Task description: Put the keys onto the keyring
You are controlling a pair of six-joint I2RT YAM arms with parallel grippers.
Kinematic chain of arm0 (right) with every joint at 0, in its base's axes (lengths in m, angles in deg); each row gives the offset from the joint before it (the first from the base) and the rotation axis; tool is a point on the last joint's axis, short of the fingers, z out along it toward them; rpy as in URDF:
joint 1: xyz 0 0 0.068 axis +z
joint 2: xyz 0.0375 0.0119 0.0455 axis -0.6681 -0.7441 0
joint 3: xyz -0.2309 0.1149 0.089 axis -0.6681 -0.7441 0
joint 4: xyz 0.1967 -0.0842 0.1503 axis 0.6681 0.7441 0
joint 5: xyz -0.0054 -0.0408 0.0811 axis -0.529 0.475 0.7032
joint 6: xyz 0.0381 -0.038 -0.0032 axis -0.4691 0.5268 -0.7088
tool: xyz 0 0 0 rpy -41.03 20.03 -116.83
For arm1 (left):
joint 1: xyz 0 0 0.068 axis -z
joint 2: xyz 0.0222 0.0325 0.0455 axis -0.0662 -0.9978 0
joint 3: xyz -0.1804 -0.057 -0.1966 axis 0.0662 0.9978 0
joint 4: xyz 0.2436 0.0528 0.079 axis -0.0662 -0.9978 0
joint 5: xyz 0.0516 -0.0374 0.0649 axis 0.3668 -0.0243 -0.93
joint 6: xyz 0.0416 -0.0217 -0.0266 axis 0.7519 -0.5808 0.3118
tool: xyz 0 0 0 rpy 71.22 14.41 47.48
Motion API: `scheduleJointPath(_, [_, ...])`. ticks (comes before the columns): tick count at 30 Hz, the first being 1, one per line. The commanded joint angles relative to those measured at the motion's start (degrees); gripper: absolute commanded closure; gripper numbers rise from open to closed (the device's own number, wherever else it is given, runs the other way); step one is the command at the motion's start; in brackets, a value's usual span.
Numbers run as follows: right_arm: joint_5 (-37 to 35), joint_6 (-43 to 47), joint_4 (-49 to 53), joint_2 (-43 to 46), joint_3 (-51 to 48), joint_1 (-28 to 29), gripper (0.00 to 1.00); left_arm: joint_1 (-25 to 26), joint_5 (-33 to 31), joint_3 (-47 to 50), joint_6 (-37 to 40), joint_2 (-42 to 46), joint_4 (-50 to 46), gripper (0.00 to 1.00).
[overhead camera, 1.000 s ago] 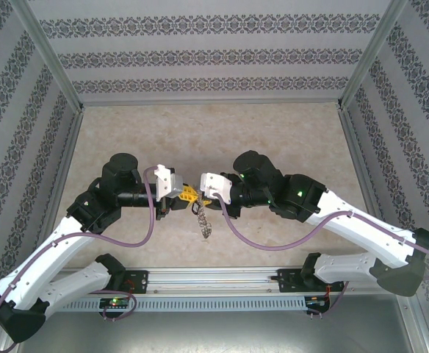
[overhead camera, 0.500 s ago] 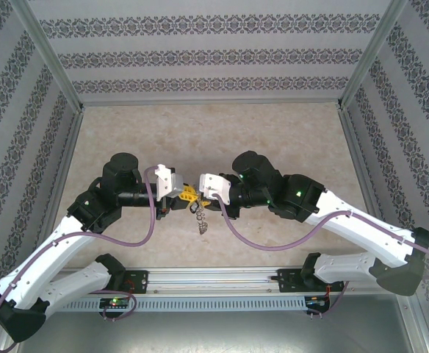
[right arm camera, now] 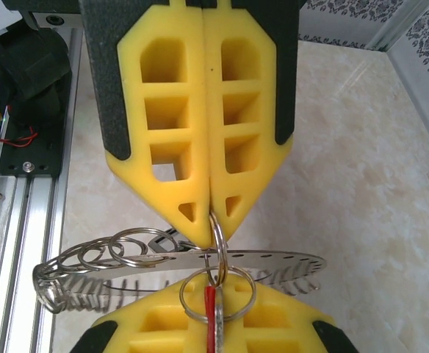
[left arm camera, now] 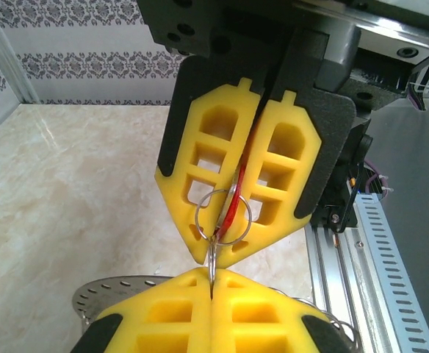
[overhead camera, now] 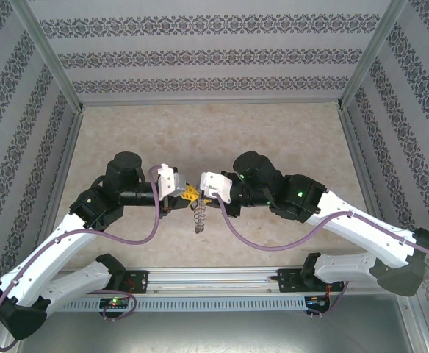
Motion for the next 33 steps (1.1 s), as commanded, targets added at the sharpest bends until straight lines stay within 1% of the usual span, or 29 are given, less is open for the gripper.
scheduleJointPath(1, [-1.1, 1.1, -2.4, 1.1, 2.6, -0.7, 1.0, 0.5, -0.1, -1.5, 1.7, 0.3, -3.2, 1.0])
scheduleJointPath(9, [-1.8, 1.2, -1.1, 1.3, 2.9, -1.0, 1.0, 0.5, -1.3, -1.2, 2.1, 0.8, -4.0, 1.0])
scheduleJointPath(14, [-3.6, 0.1, 1.0, 0.2, 4.0, -2.2, 1.0, 0.5, -3.6, -1.1, 1.8, -0.6, -4.3, 1.0])
scheduleJointPath(15, [-3.7, -0.1, 1.8, -0.6, 4.7, -2.6, 1.0, 0.5, -4.2, -1.1, 1.2, -1.1, -4.3, 0.97])
scheduleJointPath(16, [-3.6, -0.3, 2.7, -1.8, 5.5, -2.9, 1.0, 0.5, -5.1, -0.7, -0.3, -1.7, -3.6, 0.9])
scheduleJointPath(18, [-3.4, -0.6, 4.1, -4.5, 7.4, -3.9, 1.0, 0.5, -7.6, 0.0, -2.5, -2.2, -2.7, 0.73])
scheduleJointPath(21, [-2.0, -1.5, 4.8, -8.6, 9.3, -6.4, 1.0, 0.5, -13.9, 2.0, -6.6, -0.7, -1.4, 0.61])
scheduleJointPath(22, [-1.2, -2.0, 4.6, -9.7, 9.5, -7.4, 1.0, 0.4, -15.5, 2.8, -7.8, 0.1, -0.8, 0.53])
scheduleJointPath(23, [-0.3, -2.7, 3.9, -11.0, 9.5, -8.4, 1.0, 0.4, -17.5, 3.6, -9.3, 0.9, -0.3, 0.41])
scheduleJointPath(24, [0.5, -3.2, 3.3, -12.2, 9.5, -9.5, 1.0, 0.3, -19.6, 4.3, -10.8, 1.8, 0.2, 0.36])
scheduleJointPath(27, [2.7, -5.4, 0.6, -15.5, 8.9, -12.5, 1.0, -0.1, -23.6, 7.2, -14.3, 3.7, 1.4, 0.34])
scheduleJointPath(30, [5.8, -8.2, -2.6, -19.7, 8.2, -15.3, 1.0, -1.2, -29.5, 9.3, -18.2, 5.0, 1.9, 0.3])
scheduleJointPath(33, [8.0, -11.7, -7.7, -24.2, 7.1, -16.8, 1.0, -2.8, -31.5, 11.7, -22.2, 6.6, 3.6, 0.24])
